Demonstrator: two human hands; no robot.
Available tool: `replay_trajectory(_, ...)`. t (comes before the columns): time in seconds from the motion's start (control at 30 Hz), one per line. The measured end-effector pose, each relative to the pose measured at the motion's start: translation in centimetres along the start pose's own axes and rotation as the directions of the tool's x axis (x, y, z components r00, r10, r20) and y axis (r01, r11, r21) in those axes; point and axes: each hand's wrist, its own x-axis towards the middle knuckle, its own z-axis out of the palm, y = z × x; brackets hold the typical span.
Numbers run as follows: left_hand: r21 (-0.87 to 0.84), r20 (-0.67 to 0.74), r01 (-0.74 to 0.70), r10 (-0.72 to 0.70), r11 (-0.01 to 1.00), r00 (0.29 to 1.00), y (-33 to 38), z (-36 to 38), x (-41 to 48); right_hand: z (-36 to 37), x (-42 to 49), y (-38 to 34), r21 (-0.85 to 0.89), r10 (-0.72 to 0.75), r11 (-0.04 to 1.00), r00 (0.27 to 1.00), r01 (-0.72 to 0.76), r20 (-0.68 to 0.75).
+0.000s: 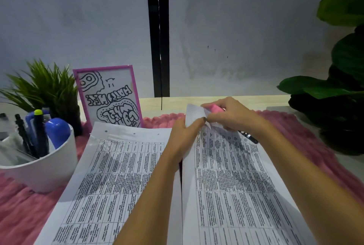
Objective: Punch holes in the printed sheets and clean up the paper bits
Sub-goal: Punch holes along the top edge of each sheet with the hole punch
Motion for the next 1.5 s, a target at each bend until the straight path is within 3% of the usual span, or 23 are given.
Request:
replay_trajectory(0.23, 0.022, -0.057, -0.03, 0.031, 0.999, 0.998, 0.1, 0.4, -0.3, 0.3, 0.1, -0.1, 0.055, -0.018, 0.998, 0.992, 0.011, 0.125)
replay_trajectory(0.33, 0.037, -0.157, -0.074, 0.079, 0.997, 0.984, -0.4, 0.8, 0.0, 0.3, 0.7, 0.4, 0.057, -0.015, 0.998, 0.999, 0.013, 0.039)
replay_trajectory(0.43, 0.137, -0.272, -0.152, 0.184, 0.979, 0.945, -1.6, 0.8, 0.9, 0.7, 0.7, 0.5, 0.06, -0.017, 0.998, 0.999, 0.014, 0.044)
replay_trajectory(0.53, 0.232, -0.285, -0.2, 0.263, 0.952, 0.922, -2.3, 0.8, 1.1, -0.6, 1.5, 0.1, 0.254, -0.058, 0.965, 0.998, 0.059, -0.009)
replay_trajectory(0.6, 0.269, -0.284, -0.224, 0.299, 0.937, 0.911, -2.5, 0.8, 1.0, -1.8, 2.7, -0.3, 0.542, -0.063, 0.829, 0.987, 0.136, -0.151)
replay_trajectory(0.67, 0.29, -0.266, -0.248, 0.327, 0.924, 0.907, -2.5, 0.8, 0.9, -2.2, 4.0, -1.1, 0.805, -0.004, 0.525, 0.947, 0.275, -0.321)
replay_trajectory(0.73, 0.298, -0.255, -0.26, 0.339, 0.918, 0.905, -2.6, 0.8, 0.9, -1.5, 5.3, -2.1, 0.856, 0.099, 0.29, 0.876, 0.429, -0.473)
replay_trajectory(0.83, 0.321, -0.265, -0.266, 0.356, 0.909, 0.896, -3.0, 0.8, 1.1, 0.5, 6.1, -2.6, 0.832, 0.168, 0.2, 0.818, 0.518, -0.55)
replay_trajectory(1.17, 0.348, -0.242, -0.261, 0.355, 0.901, 0.903, -3.3, 1.0, 1.3, 1.8, 6.4, -2.6, 0.848, 0.167, 0.243, 0.84, 0.472, -0.516)
replay_trajectory(1.37, 0.482, -0.199, -0.318, 0.455, 0.816, 0.868, -3.1, 0.8, 0.9, 1.4, 6.6, -3.0, 0.874, 0.189, 0.304, 0.875, 0.379, -0.445)
replay_trajectory(1.5, 0.506, -0.218, -0.319, 0.477, 0.801, 0.852, -2.8, 0.8, 0.8, 2.2, 6.5, -3.4, 0.848, 0.196, 0.429, 0.884, 0.312, -0.425)
